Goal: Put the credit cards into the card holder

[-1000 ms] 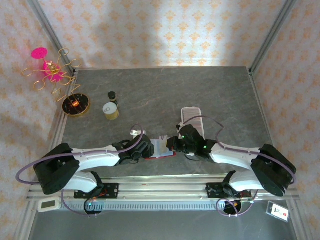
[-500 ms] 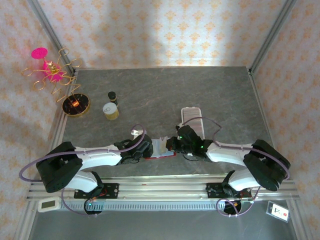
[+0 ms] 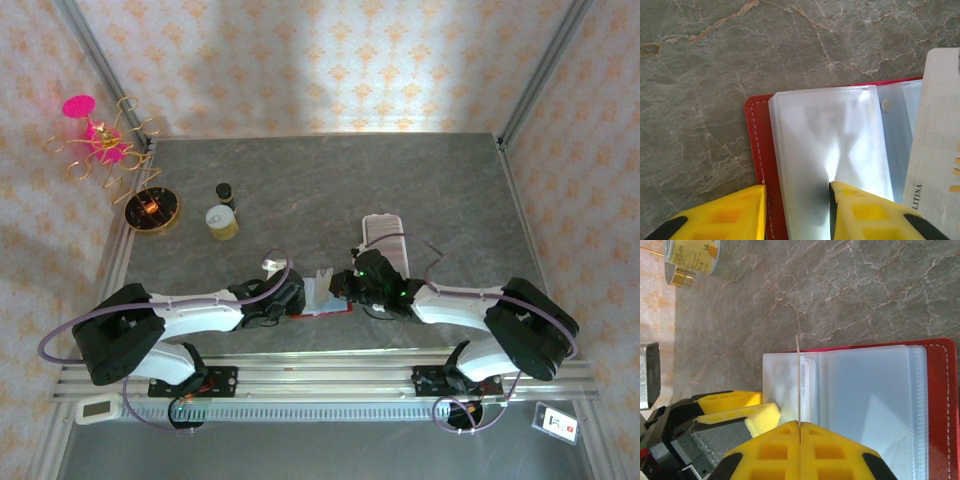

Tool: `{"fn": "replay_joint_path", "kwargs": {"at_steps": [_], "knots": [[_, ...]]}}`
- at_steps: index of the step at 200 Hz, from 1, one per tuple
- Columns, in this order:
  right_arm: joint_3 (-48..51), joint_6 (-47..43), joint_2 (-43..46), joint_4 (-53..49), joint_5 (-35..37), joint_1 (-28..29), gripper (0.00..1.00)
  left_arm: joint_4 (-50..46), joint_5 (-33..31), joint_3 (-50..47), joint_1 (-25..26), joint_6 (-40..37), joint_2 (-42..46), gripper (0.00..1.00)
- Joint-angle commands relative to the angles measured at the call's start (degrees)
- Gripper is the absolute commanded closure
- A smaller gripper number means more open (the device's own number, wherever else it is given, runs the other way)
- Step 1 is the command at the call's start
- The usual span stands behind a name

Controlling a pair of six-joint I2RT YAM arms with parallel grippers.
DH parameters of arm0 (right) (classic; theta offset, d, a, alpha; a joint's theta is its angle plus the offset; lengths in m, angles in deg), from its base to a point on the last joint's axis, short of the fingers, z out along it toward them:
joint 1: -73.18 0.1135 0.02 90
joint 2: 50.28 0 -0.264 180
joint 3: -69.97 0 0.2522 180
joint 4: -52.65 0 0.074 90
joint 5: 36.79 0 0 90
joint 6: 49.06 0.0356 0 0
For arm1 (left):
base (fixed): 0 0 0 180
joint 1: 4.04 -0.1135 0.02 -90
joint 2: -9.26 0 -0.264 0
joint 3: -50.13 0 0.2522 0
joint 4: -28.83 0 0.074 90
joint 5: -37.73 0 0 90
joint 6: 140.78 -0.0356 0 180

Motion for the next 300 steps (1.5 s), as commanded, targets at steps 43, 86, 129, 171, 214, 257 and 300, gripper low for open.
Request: {"fn": "replay_joint_path", "kwargs": {"at_steps": [43,86,129,171,214,257,300], "knots": [[0.00,2.06,-2.00,3.29,2.14,0.37,1.00,-2.82,-0.29,-1.05,0.21,-0.59,-0.94,0.66],[0.17,2.30,-3.32,3.61,2.19,0.38,1.00,-2.49,-0.19,-1.11,0.21,-0.53,-0.99,0.66],[0.78,3.28,-4.65,5.53,0.16,0.46,1.00,-2.36,-0.28,-1.28,0.21,-0.51,-1.02,0.66],[1.26,2.94,-4.75,3.47,-2.03,0.73,1.00,-1.87,-0.27,-1.57,0.21,-0.42,-0.89,0.66],[0.84,1.38,-6.52,0.21,-4.78,0.90,1.00,-0.60,0.02,-2.25,0.24,-0.37,-0.59,0.66],[-0.82,-0.48,-8.33,-2.96,-5.58,0.95,1.00,-0.14,-0.02,-2.60,0.21,-0.15,-0.81,0.65],[-2.38,-1.20,-9.72,-3.40,-5.83,0.99,1.00,0.38,-0.30,-2.86,0.21,0.26,-1.03,0.64]]}}
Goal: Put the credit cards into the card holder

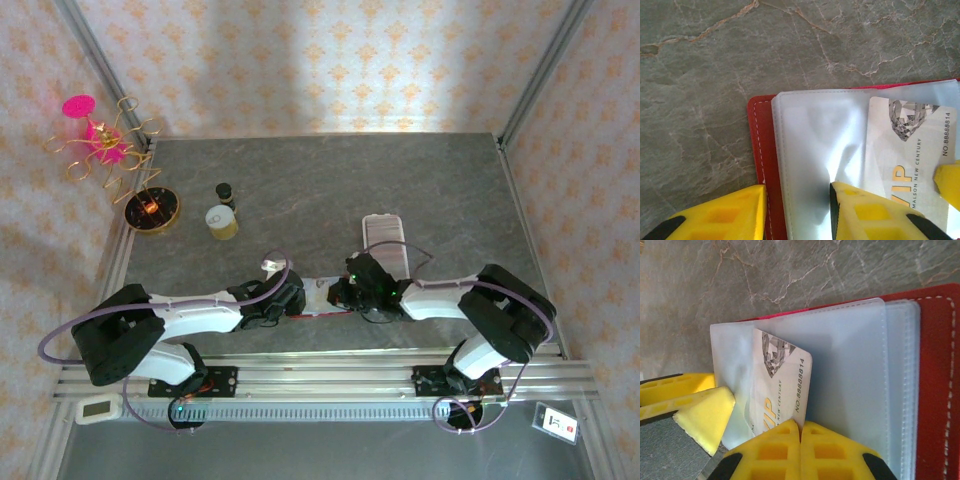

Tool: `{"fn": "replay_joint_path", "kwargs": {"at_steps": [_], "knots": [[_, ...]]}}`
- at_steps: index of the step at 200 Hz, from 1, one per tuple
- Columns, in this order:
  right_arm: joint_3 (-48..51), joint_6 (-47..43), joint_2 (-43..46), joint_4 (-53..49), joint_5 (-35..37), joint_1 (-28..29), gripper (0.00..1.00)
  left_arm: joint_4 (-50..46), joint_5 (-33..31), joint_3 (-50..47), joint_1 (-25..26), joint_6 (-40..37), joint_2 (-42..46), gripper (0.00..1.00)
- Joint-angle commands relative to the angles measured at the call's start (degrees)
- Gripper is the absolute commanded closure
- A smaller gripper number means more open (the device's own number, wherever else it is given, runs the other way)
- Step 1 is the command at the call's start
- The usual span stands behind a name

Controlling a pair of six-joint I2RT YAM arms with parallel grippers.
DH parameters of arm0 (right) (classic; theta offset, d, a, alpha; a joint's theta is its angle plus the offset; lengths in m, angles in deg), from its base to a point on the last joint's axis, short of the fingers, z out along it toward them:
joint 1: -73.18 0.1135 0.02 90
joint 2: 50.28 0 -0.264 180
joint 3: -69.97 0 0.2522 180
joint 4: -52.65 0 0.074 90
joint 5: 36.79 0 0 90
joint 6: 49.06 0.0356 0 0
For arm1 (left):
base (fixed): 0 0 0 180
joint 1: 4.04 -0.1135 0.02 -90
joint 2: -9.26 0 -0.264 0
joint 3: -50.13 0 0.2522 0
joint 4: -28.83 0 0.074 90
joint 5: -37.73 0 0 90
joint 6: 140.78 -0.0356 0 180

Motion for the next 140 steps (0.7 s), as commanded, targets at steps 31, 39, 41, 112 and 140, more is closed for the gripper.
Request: {"fn": "replay_joint_path", "kwargs": {"at_steps": [31,39,41,112,140], "knots": [[-1.96,-1.77,-1.73,-2.65,-2.03,0.62,1.00,-0.47,-1.14,-2.93,0.21,1.13,-0.03,0.59],[-2.09,-1.87,-1.82,-2.78,-2.03,0.62,1.00,-0.13,-1.05,-3.23,0.22,1.38,0.32,0.59],[-2.10,-1.92,-1.82,-2.81,-1.98,0.62,1.00,-0.13,-1.07,-3.24,0.21,1.47,0.41,0.59],[-4.29,-3.23,-3.47,-5.16,-1.09,0.62,1.00,4.44,-0.17,-5.45,0.17,3.75,6.13,0.53],[-5.29,-3.85,-3.62,-6.21,-1.07,0.62,1.00,6.50,-0.28,-7.33,-0.64,5.35,7.48,0.58]]}}
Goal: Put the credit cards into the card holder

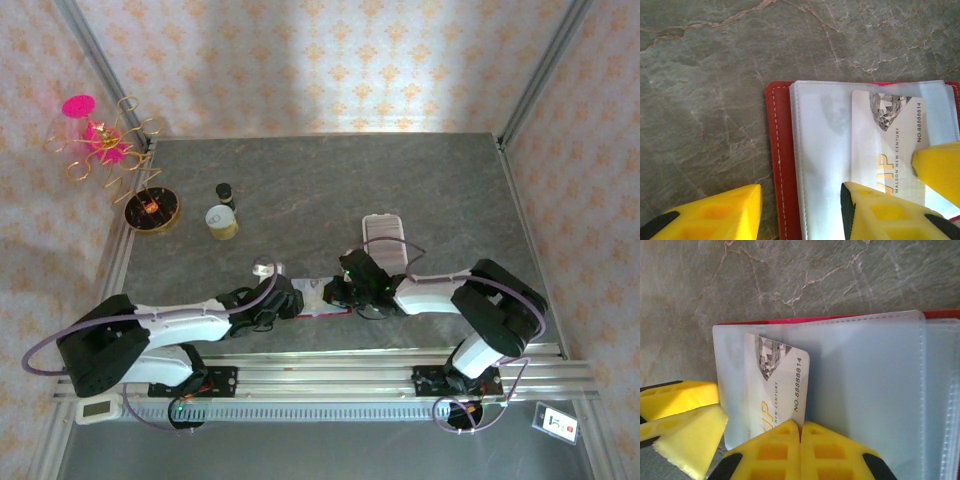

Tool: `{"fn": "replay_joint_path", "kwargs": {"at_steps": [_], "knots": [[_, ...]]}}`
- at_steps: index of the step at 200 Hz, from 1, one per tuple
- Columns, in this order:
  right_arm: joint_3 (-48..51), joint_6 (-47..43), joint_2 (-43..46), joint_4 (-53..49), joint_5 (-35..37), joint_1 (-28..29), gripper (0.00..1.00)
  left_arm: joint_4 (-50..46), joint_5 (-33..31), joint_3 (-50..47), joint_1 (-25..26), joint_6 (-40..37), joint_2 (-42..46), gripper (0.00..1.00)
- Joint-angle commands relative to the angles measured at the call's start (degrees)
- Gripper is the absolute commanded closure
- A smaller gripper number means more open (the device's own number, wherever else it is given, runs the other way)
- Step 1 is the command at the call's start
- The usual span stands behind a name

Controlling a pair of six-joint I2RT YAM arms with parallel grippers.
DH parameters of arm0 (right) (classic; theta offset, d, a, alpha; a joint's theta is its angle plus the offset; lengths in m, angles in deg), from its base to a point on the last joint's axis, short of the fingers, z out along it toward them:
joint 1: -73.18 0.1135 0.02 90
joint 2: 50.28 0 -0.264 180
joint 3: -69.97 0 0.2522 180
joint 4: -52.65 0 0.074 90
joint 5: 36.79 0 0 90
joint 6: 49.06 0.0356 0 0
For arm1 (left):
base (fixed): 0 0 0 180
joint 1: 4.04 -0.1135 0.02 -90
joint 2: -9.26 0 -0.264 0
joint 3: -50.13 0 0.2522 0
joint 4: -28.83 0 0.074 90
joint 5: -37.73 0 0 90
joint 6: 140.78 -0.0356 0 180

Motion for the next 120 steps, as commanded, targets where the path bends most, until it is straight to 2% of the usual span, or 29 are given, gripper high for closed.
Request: {"fn": "replay_joint_path", "kwargs": {"at_steps": [1,21,57,120], "knots": [[-1.58,-1.71,-0.86,-3.53,0.28,0.60,1.00,3.03,-0.24,-1.78,-0.70,2.19,1.21,0.58],[-2.57,-2.57,-1.29,-4.50,-0.02,0.66,1.00,5.11,1.31,-2.52,-1.10,2.77,0.40,0.67],[-4.33,-3.92,-2.36,-6.11,-0.25,1.10,1.00,6.77,2.92,-2.68,-1.20,2.77,-1.35,0.75],[-7.72,-4.62,-4.65,-8.28,0.16,2.34,1.00,7.94,3.93,-3.52,-1.20,2.97,-1.97,0.76]]}}
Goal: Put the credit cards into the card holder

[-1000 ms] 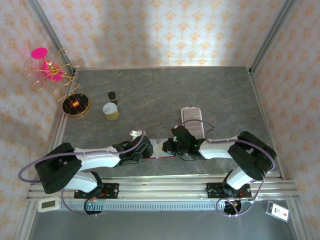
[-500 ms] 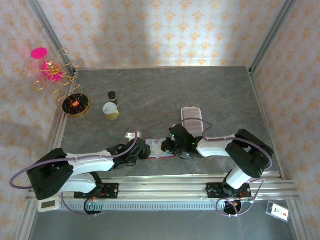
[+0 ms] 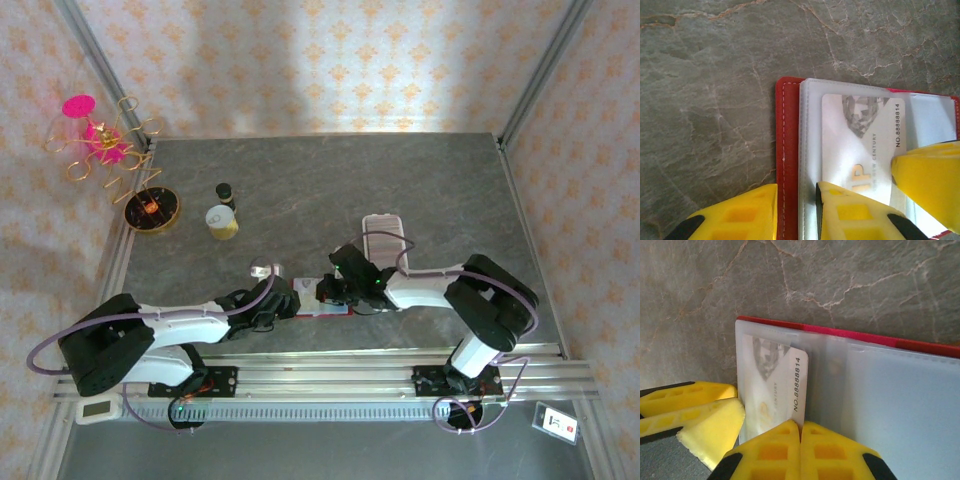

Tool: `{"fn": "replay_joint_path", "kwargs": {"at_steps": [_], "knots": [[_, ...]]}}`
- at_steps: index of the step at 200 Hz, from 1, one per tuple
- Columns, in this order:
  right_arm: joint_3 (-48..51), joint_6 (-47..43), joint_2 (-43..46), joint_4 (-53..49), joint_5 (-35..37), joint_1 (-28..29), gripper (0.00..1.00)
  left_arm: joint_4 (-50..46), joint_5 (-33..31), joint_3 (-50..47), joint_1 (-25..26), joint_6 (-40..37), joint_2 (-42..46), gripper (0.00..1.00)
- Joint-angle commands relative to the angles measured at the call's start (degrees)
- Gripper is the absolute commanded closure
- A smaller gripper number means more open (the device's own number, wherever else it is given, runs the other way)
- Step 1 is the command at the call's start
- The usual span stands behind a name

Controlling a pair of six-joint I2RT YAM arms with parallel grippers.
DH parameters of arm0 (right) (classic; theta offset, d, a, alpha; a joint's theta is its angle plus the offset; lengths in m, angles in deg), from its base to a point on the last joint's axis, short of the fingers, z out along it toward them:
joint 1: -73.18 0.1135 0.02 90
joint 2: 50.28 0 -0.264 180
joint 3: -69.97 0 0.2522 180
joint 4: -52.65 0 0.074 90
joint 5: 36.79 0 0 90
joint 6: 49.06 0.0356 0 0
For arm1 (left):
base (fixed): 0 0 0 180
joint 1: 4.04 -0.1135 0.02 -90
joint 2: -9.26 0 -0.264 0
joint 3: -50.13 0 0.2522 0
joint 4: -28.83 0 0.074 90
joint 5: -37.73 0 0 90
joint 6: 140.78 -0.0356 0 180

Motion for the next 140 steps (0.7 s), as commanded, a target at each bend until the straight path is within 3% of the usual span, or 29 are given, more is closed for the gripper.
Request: {"fn": "replay_joint_path", "kwargs": {"at_steps": [1,87,140], "knots": [[-1.58,-1.04,-1.64,-2.83,0.72,1.06,1.00,1.16,1.66,-0.92,-0.28,0.55,-0.64,0.76],[-1.48,4.33,-1.73,3.21,0.43,1.64,1.00,0.09,1.35,-1.79,-0.27,0.85,1.88,0.76],[-1.65,2.37,0.33,-2.65,4.44,1.60,0.87,-0.69,0.46,-2.08,-0.36,0.78,2.00,0.74]]}}
